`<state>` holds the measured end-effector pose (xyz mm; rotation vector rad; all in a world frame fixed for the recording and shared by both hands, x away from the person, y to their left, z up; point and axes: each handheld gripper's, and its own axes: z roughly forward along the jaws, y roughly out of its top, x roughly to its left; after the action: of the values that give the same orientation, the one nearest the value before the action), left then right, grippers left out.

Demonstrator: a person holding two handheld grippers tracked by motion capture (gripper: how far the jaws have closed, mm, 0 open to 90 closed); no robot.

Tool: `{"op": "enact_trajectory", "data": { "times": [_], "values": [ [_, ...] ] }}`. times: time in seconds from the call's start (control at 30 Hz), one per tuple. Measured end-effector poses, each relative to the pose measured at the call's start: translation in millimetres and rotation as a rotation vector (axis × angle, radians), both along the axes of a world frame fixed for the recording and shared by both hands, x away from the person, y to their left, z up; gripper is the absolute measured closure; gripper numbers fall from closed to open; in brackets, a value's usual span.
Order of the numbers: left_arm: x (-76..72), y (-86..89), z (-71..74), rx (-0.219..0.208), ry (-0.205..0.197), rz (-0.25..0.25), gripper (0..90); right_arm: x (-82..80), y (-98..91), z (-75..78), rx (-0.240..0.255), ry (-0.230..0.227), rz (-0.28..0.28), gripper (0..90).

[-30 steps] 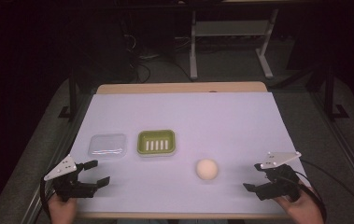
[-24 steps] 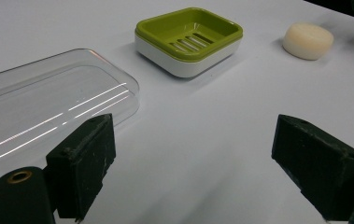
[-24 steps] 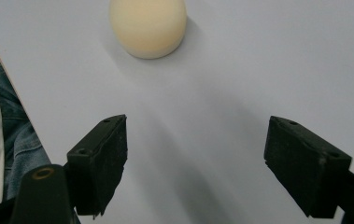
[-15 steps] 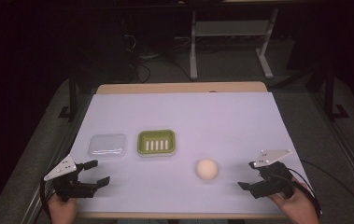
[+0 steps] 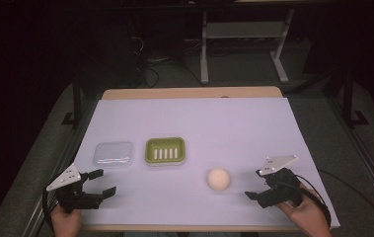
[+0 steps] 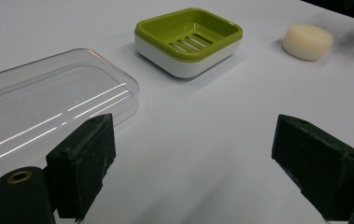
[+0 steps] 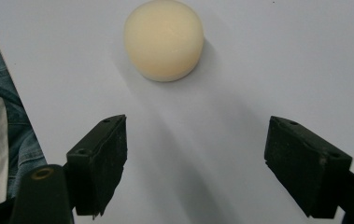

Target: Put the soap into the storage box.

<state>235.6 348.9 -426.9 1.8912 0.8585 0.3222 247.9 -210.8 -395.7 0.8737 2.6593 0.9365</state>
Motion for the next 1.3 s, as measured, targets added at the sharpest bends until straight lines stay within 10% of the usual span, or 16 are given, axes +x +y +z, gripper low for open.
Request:
{"op": "enact_trajectory", "data": {
  "times": [1.3],
  "values": [
    [-0.8,1.9,1.1,-0.004,-0.009,0.001,12.8,25.5,52.5,4.4,-0.072,0.024,0.105,17.1]
  ]
}}
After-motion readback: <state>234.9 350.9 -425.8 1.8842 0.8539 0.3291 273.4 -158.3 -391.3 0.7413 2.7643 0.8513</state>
